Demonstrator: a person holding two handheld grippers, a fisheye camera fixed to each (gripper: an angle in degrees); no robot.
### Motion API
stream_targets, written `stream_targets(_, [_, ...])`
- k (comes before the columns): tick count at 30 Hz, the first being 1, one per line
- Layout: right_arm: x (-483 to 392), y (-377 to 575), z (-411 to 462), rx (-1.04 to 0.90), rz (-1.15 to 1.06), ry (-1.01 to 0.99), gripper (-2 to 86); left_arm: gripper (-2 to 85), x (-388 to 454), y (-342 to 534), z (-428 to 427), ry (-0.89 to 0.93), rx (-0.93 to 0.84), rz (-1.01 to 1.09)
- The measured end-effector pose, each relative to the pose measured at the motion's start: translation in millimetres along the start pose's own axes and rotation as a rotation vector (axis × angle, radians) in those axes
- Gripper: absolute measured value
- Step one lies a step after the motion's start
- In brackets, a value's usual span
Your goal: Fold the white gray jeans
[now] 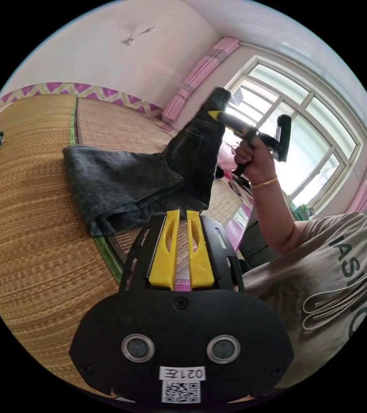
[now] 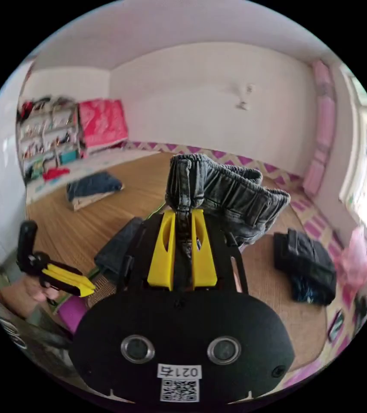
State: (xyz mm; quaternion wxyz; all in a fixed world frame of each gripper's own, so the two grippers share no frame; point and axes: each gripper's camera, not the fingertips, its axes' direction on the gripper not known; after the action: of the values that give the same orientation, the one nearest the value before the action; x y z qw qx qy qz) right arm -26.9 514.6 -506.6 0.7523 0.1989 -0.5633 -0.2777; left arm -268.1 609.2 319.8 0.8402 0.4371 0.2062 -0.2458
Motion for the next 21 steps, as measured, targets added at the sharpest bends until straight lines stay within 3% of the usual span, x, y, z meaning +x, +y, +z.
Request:
stream_targets(2, [-110.6, -10.9, 51.0, -0.075, -0.288, 0.028, 5.9, 1.1, -8.6, 17.1, -15.2, -0.010, 0.009, -0.007])
stream_targets(6, [-224.6, 34.1, 137.1, -0.344, -0.667, 0.040, 5.6, 0.8, -31.4, 59.1, -54.1, -0.081, 0.021, -0.031])
stream_targets(13, [-258.0, 32.4, 102.7, -0.120, -0.720, 0.201, 5.3, 0.0, -82.3, 106.5, -97.9, -0.087, 0.127, -0.116])
stream_targets(17, [-282.9, 80.8, 136.9, -0.157, -0.875, 0.208, 5.7, 0.8, -105.9, 105.7, -100.5, -0.079, 0.220, -0.157])
stream_targets(21, [-271.9, 79.9, 136.5, -0.149, -0.818, 0.212, 6.1, 2.0, -128.8, 71.4, -79.1, -0.034, 0.280, -0.139])
